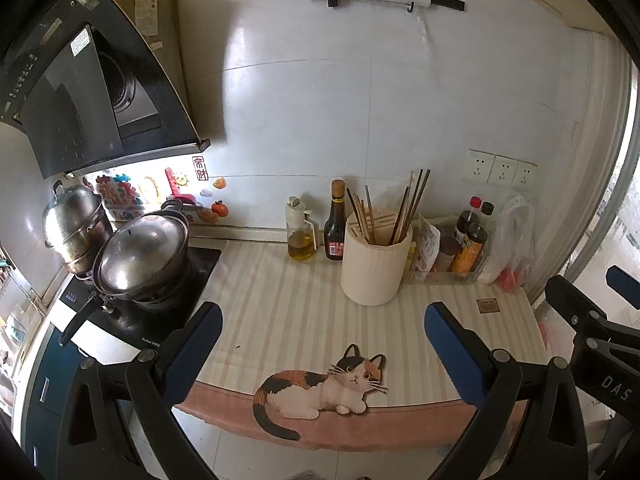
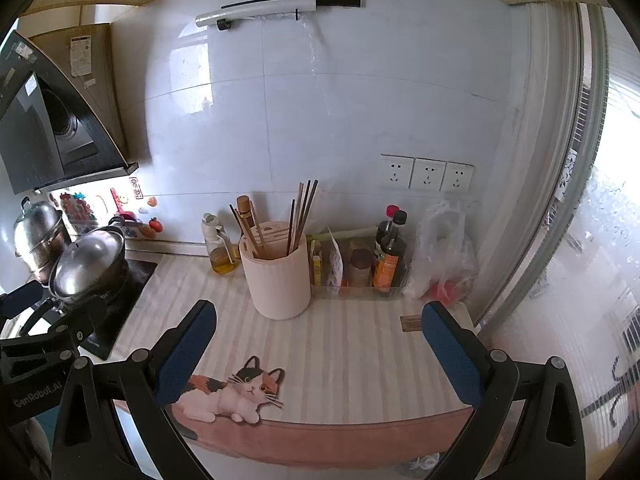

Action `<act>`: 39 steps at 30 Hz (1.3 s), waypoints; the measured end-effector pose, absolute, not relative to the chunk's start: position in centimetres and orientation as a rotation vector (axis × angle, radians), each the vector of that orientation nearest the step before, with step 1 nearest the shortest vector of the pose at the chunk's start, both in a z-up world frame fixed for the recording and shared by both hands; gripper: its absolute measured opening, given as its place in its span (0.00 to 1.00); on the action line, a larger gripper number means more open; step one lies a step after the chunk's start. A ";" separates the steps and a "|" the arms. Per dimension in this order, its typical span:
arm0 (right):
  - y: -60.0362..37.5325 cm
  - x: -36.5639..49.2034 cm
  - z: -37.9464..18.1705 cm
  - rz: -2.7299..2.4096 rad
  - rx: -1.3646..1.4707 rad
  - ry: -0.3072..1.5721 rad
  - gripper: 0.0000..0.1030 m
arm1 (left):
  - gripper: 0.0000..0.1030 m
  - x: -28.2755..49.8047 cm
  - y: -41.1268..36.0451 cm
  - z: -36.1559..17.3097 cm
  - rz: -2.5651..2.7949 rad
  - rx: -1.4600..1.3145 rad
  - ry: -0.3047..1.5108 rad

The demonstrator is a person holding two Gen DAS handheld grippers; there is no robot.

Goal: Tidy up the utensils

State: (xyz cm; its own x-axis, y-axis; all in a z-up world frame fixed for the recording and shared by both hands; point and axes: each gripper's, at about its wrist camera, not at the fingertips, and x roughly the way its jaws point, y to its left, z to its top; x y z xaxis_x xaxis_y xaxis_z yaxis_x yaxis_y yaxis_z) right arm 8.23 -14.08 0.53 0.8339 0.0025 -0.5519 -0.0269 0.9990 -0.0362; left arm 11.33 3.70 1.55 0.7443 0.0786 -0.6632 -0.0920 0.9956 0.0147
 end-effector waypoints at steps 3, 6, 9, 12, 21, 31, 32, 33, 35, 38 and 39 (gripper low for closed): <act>-13.9 8.2 0.6 0.015 -0.050 0.587 1.00 | 1.00 11.3 3.7 1.5 0.092 -0.018 0.724; -13.8 8.2 0.6 0.014 -0.051 0.586 1.00 | 1.00 11.3 3.8 1.5 0.092 -0.019 0.724; -13.9 8.2 0.5 0.015 -0.051 0.586 1.00 | 1.00 11.3 3.7 1.5 0.094 -0.018 0.724; -13.9 8.2 0.6 0.014 -0.053 0.586 1.00 | 1.00 11.4 3.7 1.5 0.089 -0.019 0.727; -13.8 8.3 0.4 0.010 -0.057 0.590 1.00 | 1.00 11.9 3.7 1.6 0.081 -0.020 0.736; -13.9 8.4 0.3 0.007 -0.057 0.590 1.00 | 1.00 12.1 3.5 1.6 0.076 -0.017 0.732; -13.9 8.4 0.3 0.008 -0.057 0.590 1.00 | 1.00 12.0 3.5 1.7 0.076 -0.020 0.733; -13.9 8.4 0.3 0.007 -0.058 0.590 1.00 | 1.00 12.1 3.5 1.6 0.075 -0.022 0.734; -14.0 8.4 0.3 0.007 -0.059 0.590 1.00 | 1.00 12.2 3.4 1.6 0.073 -0.019 0.734; -14.0 8.4 0.3 0.007 -0.059 0.592 1.00 | 1.00 12.2 3.4 1.7 0.067 -0.020 0.736; -14.0 8.3 0.3 0.005 -0.058 0.592 1.00 | 1.00 12.3 3.4 1.7 0.067 -0.019 0.737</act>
